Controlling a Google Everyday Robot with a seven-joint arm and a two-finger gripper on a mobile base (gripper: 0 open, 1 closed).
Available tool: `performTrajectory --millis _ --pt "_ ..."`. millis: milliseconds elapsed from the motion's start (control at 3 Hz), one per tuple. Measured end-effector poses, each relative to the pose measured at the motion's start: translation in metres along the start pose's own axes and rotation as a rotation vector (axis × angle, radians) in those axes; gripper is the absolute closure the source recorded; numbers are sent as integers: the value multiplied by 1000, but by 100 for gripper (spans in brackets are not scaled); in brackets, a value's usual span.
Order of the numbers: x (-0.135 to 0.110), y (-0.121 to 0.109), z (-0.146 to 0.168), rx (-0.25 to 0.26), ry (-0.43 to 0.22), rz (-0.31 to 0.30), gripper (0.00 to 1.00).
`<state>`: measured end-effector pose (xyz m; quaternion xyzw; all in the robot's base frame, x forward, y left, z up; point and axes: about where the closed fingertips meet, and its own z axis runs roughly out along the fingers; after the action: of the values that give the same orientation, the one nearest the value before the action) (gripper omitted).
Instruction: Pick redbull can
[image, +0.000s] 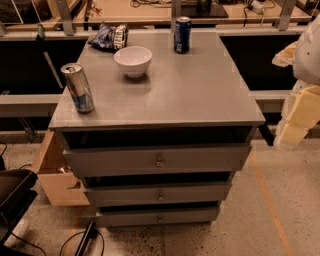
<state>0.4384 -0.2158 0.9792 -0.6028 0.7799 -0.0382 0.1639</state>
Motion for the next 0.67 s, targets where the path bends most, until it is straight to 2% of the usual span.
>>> performTrajectory --millis 667 --pt "-2 -1 -2 7 -25 -2 0"
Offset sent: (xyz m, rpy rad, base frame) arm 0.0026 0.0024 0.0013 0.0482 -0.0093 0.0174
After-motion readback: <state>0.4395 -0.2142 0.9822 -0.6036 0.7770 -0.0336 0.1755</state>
